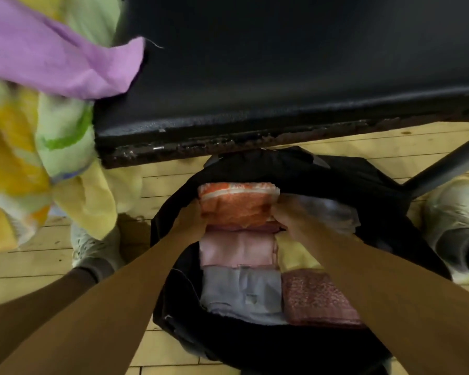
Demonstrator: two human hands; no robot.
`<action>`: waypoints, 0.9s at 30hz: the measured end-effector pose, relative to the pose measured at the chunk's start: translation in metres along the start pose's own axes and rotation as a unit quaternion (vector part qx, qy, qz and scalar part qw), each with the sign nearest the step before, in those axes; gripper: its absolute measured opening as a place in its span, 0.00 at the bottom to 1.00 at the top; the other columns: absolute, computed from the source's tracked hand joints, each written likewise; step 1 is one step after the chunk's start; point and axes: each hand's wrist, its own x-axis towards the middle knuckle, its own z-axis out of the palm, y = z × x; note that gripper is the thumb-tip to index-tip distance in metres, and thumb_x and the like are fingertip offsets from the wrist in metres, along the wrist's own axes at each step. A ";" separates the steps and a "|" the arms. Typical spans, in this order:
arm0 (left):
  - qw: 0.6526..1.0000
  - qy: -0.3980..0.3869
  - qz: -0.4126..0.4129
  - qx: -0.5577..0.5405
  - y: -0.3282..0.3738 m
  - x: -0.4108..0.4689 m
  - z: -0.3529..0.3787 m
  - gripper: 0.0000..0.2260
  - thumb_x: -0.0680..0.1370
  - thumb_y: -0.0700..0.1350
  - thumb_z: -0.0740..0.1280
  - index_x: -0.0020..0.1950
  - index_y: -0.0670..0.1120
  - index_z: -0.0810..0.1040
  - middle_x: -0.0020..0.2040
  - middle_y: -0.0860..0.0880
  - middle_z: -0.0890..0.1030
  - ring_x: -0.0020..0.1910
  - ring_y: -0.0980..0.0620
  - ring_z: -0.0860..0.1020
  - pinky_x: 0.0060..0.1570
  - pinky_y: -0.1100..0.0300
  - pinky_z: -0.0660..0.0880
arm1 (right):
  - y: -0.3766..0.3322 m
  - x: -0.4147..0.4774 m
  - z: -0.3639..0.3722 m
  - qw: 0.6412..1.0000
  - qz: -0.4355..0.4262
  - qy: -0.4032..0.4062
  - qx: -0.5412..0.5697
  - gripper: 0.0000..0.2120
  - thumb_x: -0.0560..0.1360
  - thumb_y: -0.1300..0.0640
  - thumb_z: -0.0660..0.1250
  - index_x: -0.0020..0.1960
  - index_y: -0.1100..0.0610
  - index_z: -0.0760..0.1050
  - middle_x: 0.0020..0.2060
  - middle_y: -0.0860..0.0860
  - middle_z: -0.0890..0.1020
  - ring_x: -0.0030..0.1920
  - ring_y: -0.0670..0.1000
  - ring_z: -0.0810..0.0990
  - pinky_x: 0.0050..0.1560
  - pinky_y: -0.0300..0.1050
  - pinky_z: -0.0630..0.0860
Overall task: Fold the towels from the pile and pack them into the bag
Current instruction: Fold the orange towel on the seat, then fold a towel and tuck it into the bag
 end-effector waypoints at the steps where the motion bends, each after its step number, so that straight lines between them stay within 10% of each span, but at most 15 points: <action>1: 1.000 0.007 -0.004 0.015 0.002 0.000 0.001 0.17 0.81 0.44 0.61 0.68 0.40 0.69 0.64 0.39 0.76 0.62 0.39 0.75 0.58 0.49 0.72 | -0.001 -0.002 -0.001 1.000 0.002 0.005 -0.017 0.16 0.74 0.54 0.62 0.58 0.58 0.79 0.52 0.58 0.84 0.52 0.59 0.82 0.55 0.57 0.80; 11: 0.991 -0.090 -0.001 0.102 0.023 -0.032 -0.026 0.17 0.81 0.52 0.62 0.62 0.40 0.74 0.59 0.42 0.78 0.56 0.42 0.78 0.52 0.54 0.74 | -0.028 -0.075 -0.032 0.983 -0.058 0.006 -0.172 0.13 0.78 0.62 0.63 0.63 0.61 0.75 0.57 0.59 0.80 0.57 0.58 0.79 0.57 0.51 0.77; 14: 0.987 -0.090 0.036 0.128 0.042 -0.059 -0.052 0.17 0.81 0.52 0.62 0.65 0.43 0.72 0.61 0.43 0.77 0.57 0.43 0.76 0.49 0.57 0.70 | -0.045 -0.103 -0.053 0.966 -0.066 -0.012 -0.250 0.14 0.78 0.59 0.63 0.62 0.61 0.76 0.56 0.59 0.81 0.55 0.58 0.80 0.41 0.45 0.76; 23: 0.966 -0.195 0.157 0.071 0.088 -0.159 -0.139 0.11 0.80 0.40 0.59 0.60 0.44 0.76 0.58 0.43 0.81 0.46 0.52 0.81 0.45 0.62 0.75 | -0.113 -0.230 -0.094 0.953 -0.178 -0.167 -0.178 0.11 0.79 0.63 0.65 0.58 0.68 0.77 0.49 0.62 0.83 0.44 0.55 0.84 0.55 0.51 0.81; 27: 0.965 -0.143 0.210 0.063 0.094 -0.199 -0.186 0.13 0.82 0.45 0.61 0.66 0.45 0.71 0.59 0.46 0.78 0.44 0.48 0.83 0.38 0.62 0.77 | -0.147 -0.275 -0.107 0.949 -0.259 -0.153 -0.094 0.12 0.82 0.59 0.61 0.57 0.66 0.76 0.50 0.62 0.83 0.45 0.58 0.85 0.46 0.46 0.83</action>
